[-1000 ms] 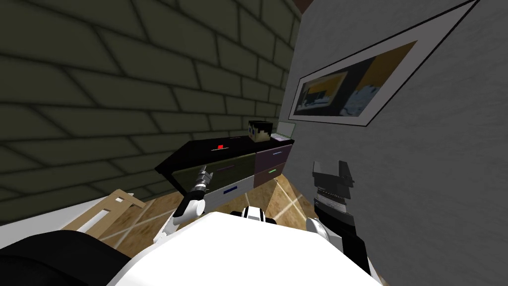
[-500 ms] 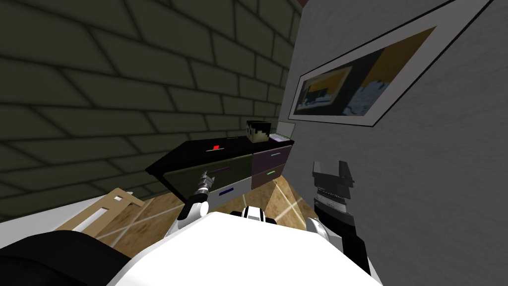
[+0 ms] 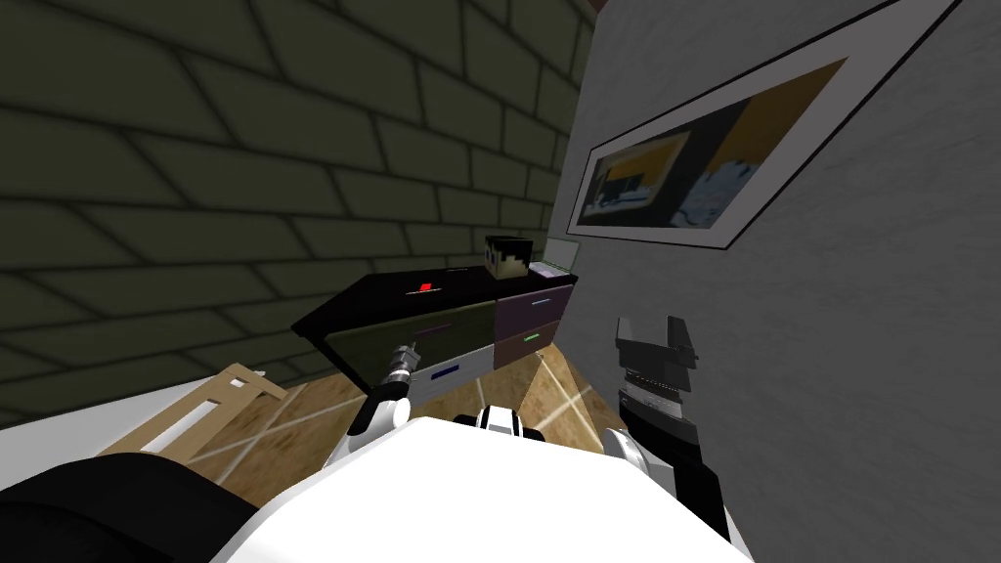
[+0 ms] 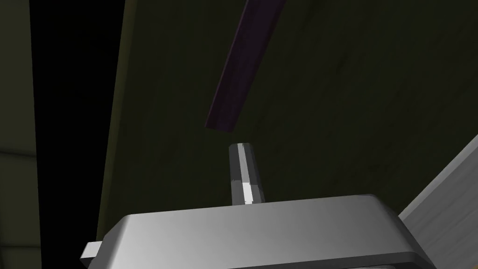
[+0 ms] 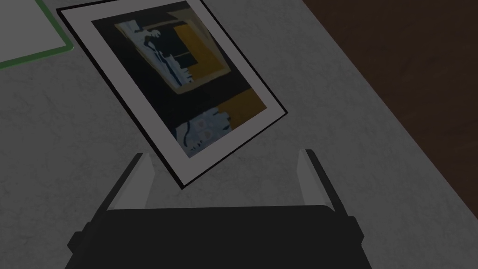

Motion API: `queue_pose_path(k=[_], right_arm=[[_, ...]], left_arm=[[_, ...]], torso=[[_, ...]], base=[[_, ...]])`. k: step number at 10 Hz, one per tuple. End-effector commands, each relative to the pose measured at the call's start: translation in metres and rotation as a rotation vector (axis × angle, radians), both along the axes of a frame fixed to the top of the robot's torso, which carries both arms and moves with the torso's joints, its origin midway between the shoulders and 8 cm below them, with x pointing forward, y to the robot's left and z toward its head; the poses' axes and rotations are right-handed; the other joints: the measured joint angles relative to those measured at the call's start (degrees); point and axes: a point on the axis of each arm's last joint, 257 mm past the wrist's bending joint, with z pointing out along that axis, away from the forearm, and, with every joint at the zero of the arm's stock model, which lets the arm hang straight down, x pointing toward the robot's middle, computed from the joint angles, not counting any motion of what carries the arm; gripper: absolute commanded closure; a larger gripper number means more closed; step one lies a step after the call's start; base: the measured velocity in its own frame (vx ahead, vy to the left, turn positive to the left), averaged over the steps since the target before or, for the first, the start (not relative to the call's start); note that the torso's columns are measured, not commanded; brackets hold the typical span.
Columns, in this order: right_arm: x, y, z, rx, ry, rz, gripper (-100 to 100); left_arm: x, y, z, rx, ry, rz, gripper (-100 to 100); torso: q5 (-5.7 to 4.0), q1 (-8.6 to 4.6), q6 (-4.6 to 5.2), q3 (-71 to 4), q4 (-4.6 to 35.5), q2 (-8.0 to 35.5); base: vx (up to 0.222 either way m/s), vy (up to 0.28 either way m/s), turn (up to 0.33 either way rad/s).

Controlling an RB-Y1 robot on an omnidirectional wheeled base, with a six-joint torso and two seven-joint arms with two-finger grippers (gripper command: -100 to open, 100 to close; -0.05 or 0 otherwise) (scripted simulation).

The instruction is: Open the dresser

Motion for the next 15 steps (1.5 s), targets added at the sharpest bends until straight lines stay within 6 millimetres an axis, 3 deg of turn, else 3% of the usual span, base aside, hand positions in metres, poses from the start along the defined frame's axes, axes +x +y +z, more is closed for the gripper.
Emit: queue_pose_path(k=[1,2,3,10,15], right_arm=[[0.0,0.0,0.0,0.0,0.0,0.0,0],[0.0,0.0,0.0,0.0,0.0,0.0,0],[0.0,0.0,0.0,0.0,0.0,0.0,0],[0.0,0.0,0.0,-0.001,0.001,0.0,0],[0.0,0.0,0.0,0.0,0.0,0.0,0]], left_arm=[[-0.004,-0.001,0.003,0.001,0.002,-0.003,100],[-0.003,0.0,0.002,0.001,0.001,-0.002,100],[-0.002,0.009,0.01,0.041,0.008,-0.018,-100],[-0.002,0.028,0.029,0.075,0.021,-0.033,-100],[-0.006,0.014,0.016,-0.002,0.013,-0.002,-100]], torso=[[0.0,0.0,0.01,-0.07,-0.03,-0.14],[0.06,0.24,0.0,-0.16,-0.07,-0.27],[0.15,0.56,0.0,-0.37,-0.16,-0.64],[0.11,0.38,0.0,-0.36,-0.16,-0.58],[0.03,0.13,0.0,-0.04,-0.02,-0.08]], base=[[-0.174,-0.127,0.011],[-0.085,-0.052,0.004],[-0.012,-0.01,-0.002],[0.081,0.039,0.0],[0.05,0.024,0.0]])
